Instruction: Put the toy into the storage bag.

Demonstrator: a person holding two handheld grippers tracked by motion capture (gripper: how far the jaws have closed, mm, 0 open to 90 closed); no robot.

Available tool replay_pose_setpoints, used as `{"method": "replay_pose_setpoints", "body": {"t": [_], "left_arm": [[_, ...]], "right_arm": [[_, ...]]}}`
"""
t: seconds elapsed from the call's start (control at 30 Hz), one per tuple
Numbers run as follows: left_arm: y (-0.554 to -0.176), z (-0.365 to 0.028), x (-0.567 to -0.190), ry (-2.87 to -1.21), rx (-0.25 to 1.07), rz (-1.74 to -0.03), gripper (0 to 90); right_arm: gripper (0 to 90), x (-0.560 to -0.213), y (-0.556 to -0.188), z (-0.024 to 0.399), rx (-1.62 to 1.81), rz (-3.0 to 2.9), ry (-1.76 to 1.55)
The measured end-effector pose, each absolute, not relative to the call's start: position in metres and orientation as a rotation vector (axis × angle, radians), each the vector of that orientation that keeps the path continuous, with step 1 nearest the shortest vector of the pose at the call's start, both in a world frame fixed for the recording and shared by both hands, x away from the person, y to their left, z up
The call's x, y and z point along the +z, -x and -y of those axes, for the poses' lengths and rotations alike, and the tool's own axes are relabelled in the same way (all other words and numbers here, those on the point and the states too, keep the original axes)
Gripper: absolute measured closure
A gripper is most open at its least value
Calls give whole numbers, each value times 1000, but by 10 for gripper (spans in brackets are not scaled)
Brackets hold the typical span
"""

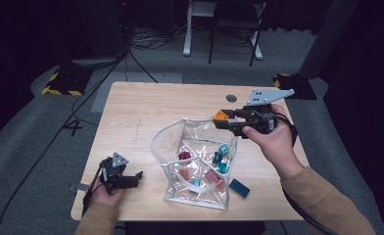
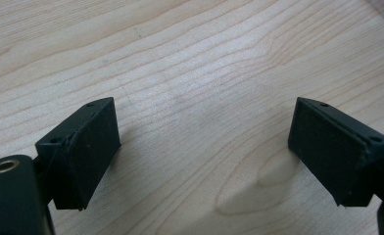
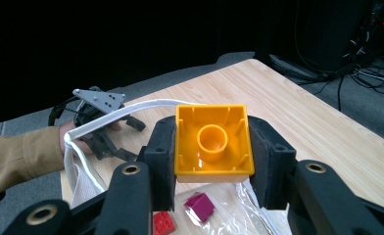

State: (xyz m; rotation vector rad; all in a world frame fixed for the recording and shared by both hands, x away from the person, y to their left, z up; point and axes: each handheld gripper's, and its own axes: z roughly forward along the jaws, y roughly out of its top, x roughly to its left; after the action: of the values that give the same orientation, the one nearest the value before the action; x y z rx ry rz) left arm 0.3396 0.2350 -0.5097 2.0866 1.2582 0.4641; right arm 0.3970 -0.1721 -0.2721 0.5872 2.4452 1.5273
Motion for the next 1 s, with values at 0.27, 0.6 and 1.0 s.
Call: {"method": "replay_pose_setpoints", "body": {"t": [0.27, 0.6, 1.0], "left_arm": [[-340, -235, -510, -2087, 464, -1258, 121], [-340, -235, -510, -2087, 464, -1258, 121], [-339, -235, -510, -2088, 464, -1257, 121]], "right_arm": [[589, -283, -401, 151, 1511, -2495, -573], [589, -304, -407, 130, 1467, -2576, -580], [588, -321, -406, 131, 1391, -2647, -616]]}}
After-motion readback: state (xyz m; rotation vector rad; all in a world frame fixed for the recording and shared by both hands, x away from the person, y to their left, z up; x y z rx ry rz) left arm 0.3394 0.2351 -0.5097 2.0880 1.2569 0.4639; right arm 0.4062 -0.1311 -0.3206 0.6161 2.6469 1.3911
